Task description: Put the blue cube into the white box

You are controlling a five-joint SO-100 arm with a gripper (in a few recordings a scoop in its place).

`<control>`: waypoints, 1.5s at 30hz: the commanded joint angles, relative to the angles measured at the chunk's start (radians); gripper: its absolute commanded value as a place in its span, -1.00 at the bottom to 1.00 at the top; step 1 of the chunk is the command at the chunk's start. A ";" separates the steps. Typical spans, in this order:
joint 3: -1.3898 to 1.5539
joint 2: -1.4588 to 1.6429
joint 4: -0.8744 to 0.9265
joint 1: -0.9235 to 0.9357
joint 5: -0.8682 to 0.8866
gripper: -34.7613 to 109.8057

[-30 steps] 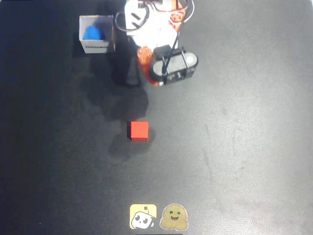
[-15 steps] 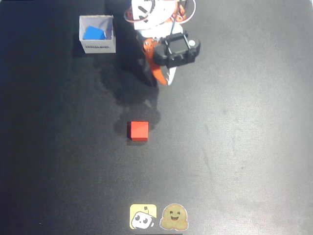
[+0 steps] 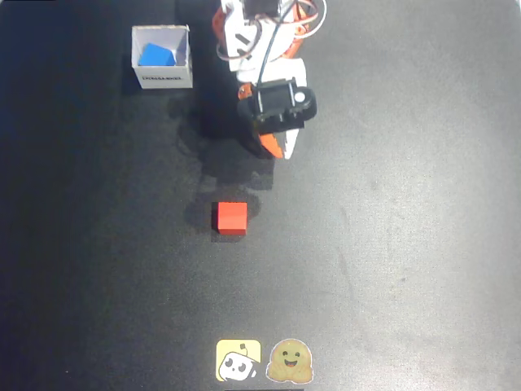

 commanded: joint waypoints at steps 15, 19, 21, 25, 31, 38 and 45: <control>0.000 0.006 0.183 0.058 -0.003 -0.52; 0.000 0.006 0.225 0.058 0.000 -0.52; 0.000 0.006 0.239 0.058 0.000 -0.52; 0.000 0.006 0.275 0.058 0.000 -0.52; 0.000 0.006 0.318 0.058 0.000 -0.52; 0.000 0.006 0.334 0.058 -0.003 -0.52; 0.000 0.006 0.334 0.057 -0.005 -0.52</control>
